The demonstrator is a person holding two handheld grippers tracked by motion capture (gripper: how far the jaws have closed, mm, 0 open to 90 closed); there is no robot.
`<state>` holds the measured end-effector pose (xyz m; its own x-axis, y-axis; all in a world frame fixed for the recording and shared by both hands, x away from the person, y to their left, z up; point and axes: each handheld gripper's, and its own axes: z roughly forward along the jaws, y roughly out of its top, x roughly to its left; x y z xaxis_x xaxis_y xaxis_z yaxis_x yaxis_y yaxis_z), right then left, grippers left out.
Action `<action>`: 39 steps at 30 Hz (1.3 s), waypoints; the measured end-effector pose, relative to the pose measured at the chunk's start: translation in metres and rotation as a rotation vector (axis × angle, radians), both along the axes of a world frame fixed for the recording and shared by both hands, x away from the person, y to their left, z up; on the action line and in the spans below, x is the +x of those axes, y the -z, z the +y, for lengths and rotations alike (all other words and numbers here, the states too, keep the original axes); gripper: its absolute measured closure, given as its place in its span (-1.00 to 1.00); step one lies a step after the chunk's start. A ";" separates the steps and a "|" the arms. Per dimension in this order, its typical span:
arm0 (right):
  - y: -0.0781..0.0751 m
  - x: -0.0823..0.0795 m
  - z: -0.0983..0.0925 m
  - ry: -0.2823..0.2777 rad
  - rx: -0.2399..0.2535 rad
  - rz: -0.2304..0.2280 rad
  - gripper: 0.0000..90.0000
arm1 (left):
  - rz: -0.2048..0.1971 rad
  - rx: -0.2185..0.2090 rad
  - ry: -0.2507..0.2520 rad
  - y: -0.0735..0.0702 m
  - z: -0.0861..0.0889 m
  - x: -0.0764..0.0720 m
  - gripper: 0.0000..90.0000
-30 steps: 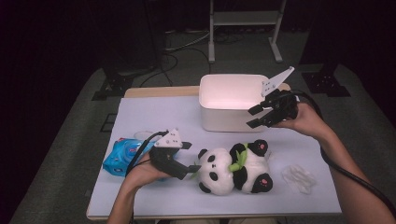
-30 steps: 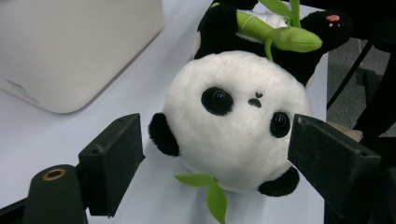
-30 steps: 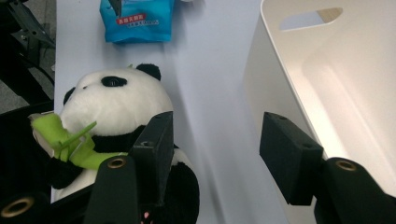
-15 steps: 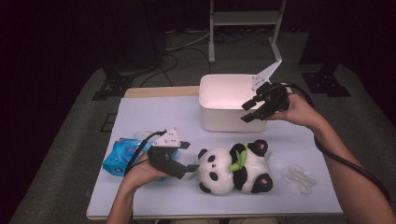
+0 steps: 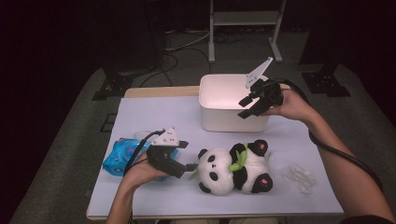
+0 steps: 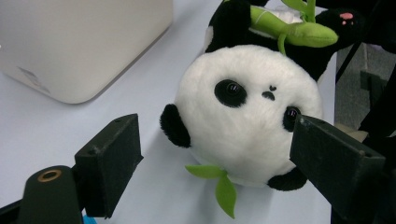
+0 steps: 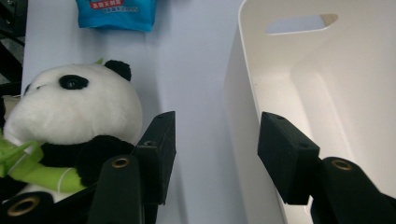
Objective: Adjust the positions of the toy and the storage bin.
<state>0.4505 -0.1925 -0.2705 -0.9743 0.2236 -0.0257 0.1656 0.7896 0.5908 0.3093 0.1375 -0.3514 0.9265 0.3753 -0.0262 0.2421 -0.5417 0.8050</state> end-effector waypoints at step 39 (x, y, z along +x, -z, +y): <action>0.034 0.039 0.017 0.011 -0.052 0.026 0.35 | 0.002 0.017 0.010 -0.002 -0.003 0.000 -0.76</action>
